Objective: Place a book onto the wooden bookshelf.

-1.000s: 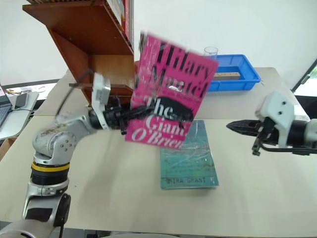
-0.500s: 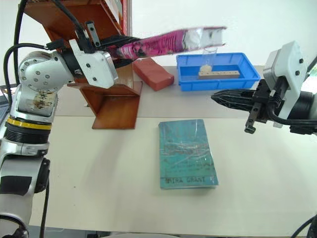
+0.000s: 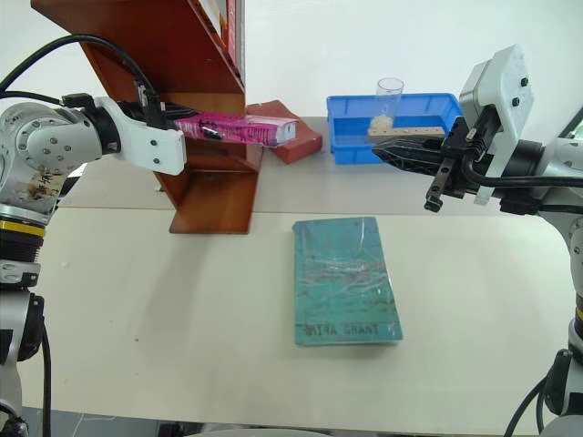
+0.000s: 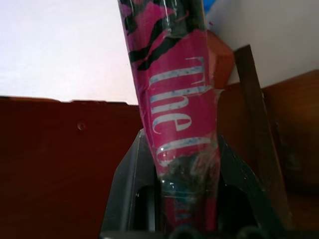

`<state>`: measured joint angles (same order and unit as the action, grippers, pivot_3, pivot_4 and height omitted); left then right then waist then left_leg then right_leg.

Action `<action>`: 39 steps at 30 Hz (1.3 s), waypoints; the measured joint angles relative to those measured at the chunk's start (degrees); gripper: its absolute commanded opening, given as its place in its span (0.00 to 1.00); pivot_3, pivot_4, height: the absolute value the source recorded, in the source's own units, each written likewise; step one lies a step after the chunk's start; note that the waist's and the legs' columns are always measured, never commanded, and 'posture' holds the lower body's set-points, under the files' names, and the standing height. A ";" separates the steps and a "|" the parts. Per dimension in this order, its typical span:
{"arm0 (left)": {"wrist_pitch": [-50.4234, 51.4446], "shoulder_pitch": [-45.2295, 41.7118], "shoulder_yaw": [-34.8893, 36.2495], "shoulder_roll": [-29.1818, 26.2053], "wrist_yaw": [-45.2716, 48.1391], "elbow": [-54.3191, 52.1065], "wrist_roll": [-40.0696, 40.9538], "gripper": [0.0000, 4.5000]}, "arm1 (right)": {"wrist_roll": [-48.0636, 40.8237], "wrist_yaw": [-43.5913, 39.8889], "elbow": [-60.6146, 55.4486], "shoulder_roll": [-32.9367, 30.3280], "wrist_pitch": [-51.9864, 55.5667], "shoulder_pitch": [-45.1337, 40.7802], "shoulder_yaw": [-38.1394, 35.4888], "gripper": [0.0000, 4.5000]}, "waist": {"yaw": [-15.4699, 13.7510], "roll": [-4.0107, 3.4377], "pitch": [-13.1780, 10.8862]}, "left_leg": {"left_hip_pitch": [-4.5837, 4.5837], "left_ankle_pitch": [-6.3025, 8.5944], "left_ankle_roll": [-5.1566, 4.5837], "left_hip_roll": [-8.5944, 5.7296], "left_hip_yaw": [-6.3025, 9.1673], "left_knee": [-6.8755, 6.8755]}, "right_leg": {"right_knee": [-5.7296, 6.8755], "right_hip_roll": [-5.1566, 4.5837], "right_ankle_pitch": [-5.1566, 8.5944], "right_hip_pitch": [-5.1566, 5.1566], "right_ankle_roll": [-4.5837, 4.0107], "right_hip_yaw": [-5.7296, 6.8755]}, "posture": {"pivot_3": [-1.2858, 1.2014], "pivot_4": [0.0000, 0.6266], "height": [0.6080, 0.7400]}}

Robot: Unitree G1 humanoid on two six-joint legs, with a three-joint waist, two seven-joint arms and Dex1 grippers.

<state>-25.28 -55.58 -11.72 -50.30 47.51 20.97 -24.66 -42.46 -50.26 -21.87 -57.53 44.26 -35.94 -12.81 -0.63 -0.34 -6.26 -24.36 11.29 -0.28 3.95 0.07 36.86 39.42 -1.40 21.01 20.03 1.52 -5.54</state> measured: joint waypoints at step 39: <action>40.56 13.05 19.38 -12.36 19.22 -18.04 26.64 0.99 | 6.97 -10.04 8.10 -3.04 -6.98 -2.08 2.35 0.00 | 0.85 0.00 -0.08 | 0.21 0.00 -0.01 0.14 -0.10 -0.04 | 0.37 0.04 0.12 0.22 0.17 0.09 | 0.52 0.24 0.31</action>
<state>15.28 -42.53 7.67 -62.66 66.73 2.92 1.98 -35.49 -60.30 -13.77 -60.57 37.28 -38.01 -10.46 0.22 -0.34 -6.34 -24.15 11.30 -0.29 4.08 -0.03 36.81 39.79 -1.36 21.13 20.25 1.68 -5.44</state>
